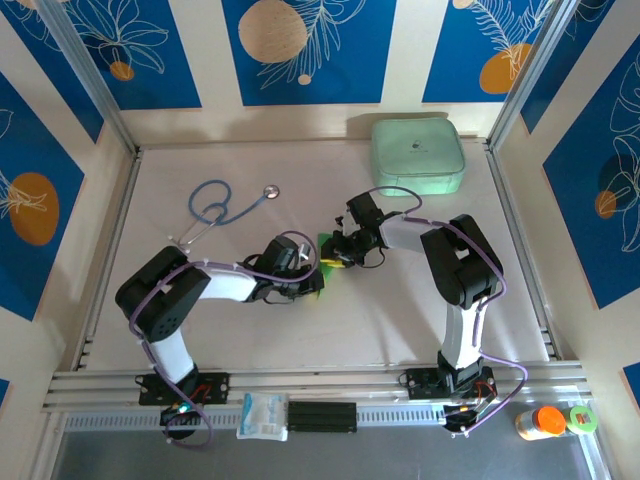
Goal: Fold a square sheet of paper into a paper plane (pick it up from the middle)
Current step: Fold the wing for the fifth time at the center of the table.
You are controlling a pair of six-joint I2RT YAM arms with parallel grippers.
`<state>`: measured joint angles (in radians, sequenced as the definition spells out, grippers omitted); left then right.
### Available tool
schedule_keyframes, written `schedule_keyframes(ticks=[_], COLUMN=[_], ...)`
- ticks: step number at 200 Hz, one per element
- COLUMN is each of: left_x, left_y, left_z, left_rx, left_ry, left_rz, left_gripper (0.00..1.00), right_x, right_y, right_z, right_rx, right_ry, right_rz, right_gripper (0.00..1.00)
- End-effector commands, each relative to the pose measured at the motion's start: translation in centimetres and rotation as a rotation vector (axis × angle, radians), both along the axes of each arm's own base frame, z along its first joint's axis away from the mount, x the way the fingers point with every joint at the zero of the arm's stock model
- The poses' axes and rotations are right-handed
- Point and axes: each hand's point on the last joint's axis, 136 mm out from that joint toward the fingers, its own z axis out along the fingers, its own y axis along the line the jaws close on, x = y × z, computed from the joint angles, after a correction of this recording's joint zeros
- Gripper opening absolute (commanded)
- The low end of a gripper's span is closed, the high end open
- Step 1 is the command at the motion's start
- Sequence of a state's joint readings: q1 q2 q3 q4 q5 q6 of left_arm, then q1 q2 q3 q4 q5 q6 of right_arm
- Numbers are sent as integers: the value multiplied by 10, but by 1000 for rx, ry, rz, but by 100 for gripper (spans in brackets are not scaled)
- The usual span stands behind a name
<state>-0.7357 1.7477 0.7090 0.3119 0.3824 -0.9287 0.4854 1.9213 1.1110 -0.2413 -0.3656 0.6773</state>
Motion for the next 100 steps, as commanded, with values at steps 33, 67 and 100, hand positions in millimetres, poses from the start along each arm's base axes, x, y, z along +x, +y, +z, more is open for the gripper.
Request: schedule_keyframes(ticks=[33, 67, 100], left_x=[-28, -29, -30], left_y=[24, 25, 24], left_z=[-34, -37, -40], left_rx=[160, 138, 79], left_ry=[94, 65, 45], left_rz=[-34, -34, -20], left_gripper=[15, 11, 8], right_x=[1, 4, 7], right_y=[4, 5, -9], right_z=[15, 34, 50], right_rx=[15, 61, 80], right_ry=[3, -45, -128], right_rz=[-6, 7, -7], right_gripper=[29, 31, 40])
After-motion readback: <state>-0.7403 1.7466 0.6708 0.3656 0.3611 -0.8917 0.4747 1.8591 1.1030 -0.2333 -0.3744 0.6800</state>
